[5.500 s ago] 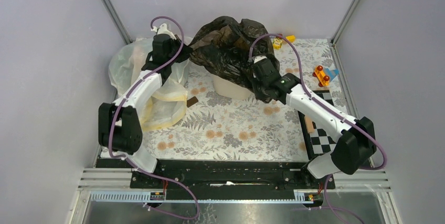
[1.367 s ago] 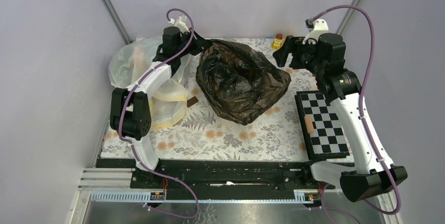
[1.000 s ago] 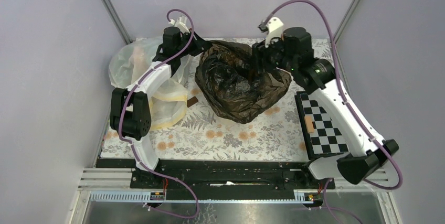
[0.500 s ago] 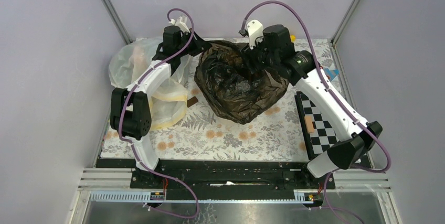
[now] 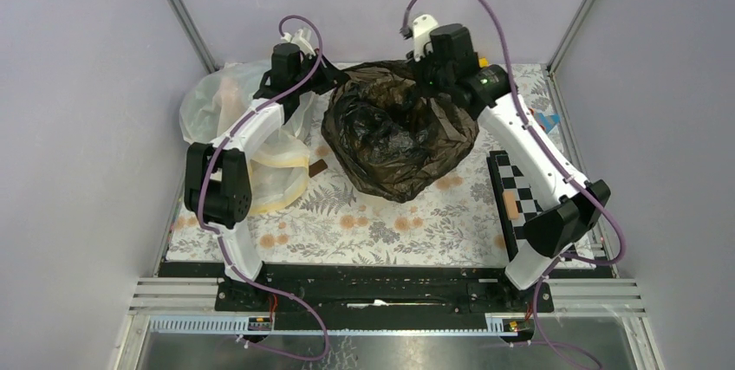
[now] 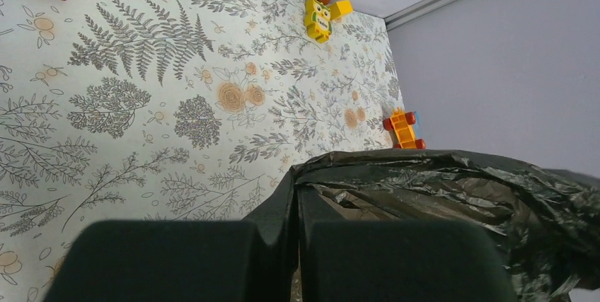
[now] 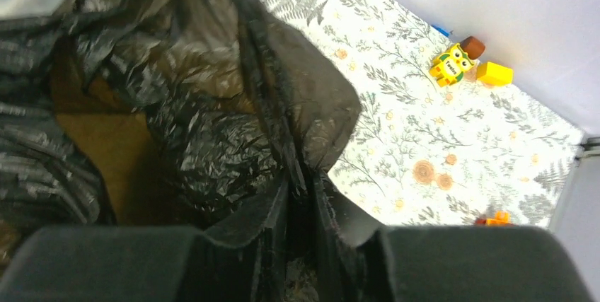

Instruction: Put the trash bags into the trash bin

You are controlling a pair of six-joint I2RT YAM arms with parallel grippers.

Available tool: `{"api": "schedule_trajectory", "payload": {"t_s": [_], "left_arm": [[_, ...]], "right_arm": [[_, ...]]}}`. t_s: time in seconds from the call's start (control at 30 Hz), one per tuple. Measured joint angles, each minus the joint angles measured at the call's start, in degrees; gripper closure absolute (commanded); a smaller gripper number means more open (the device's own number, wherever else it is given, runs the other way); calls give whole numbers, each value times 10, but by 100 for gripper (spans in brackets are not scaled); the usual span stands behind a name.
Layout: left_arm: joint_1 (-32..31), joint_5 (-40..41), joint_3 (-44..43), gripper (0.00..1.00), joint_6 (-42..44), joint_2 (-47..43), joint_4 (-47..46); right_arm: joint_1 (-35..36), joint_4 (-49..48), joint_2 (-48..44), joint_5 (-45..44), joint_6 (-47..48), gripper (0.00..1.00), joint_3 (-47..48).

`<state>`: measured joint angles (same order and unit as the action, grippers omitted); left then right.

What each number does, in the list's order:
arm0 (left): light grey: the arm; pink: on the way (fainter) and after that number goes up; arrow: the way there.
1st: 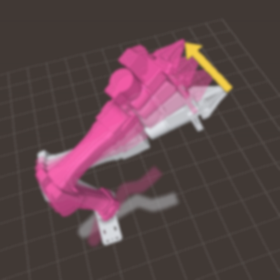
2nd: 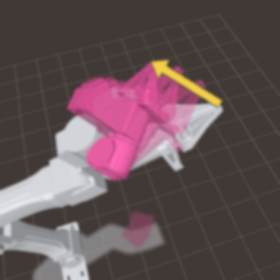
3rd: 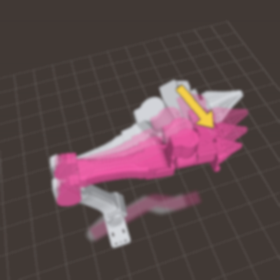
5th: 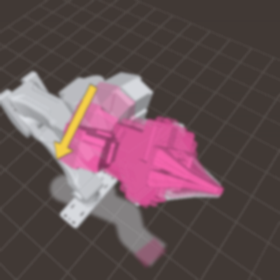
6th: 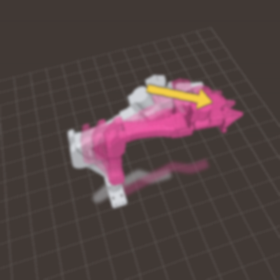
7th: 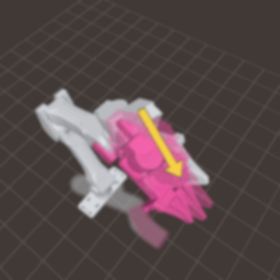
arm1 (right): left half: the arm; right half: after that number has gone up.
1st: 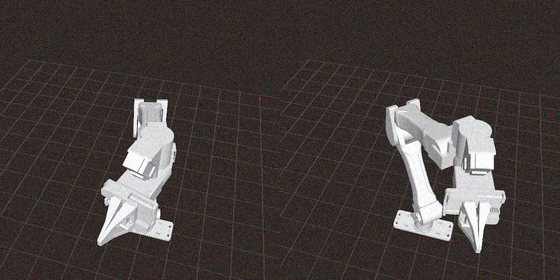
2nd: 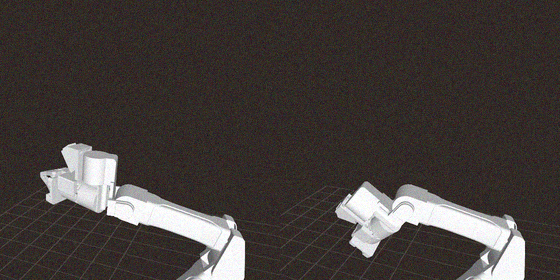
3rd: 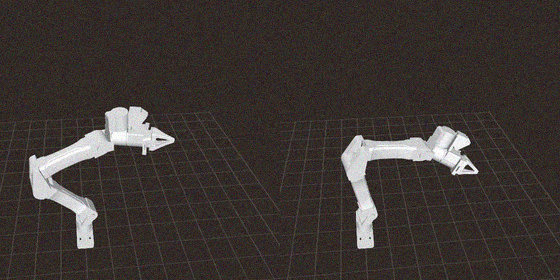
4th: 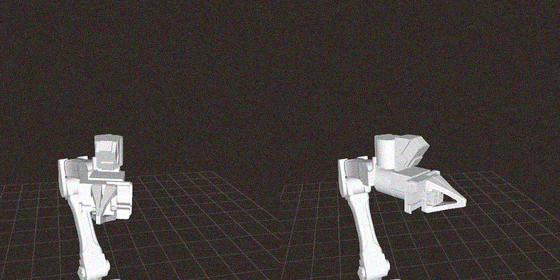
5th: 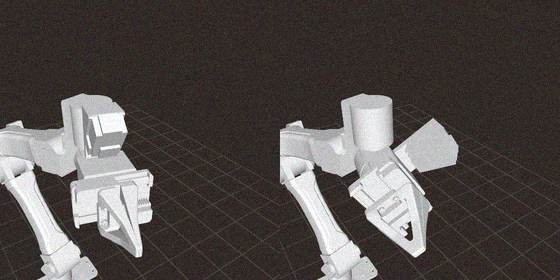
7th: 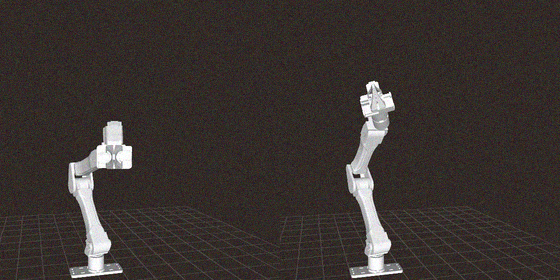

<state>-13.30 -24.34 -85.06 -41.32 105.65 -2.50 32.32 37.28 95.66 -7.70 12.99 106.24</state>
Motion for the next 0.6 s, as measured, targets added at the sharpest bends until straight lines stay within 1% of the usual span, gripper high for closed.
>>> {"api": "schedule_trajectory", "payload": {"t_s": [0.1, 0.17, 0.43, 0.53, 0.6], "left_arm": [[0, 1, 0, 100, 5, 3, 0], [0, 2, 0, 100, 7, 6, 0], [-1, 6, 4, 100, 10, 12, -1], [-1, 9, 19, 100, 10, 12, -3], [-1, 12, 32, 100, 10, 14, -6]], "right_arm": [[-38, -7, 7, 37, -33, 93, 15], [-73, -15, 13, 72, -63, 95, 20], [-170, -50, 79, 231, -181, 95, 24], [-193, -64, 110, 286, -218, 95, 19], [-202, -76, 131, 315, -238, 93, 7]]}}
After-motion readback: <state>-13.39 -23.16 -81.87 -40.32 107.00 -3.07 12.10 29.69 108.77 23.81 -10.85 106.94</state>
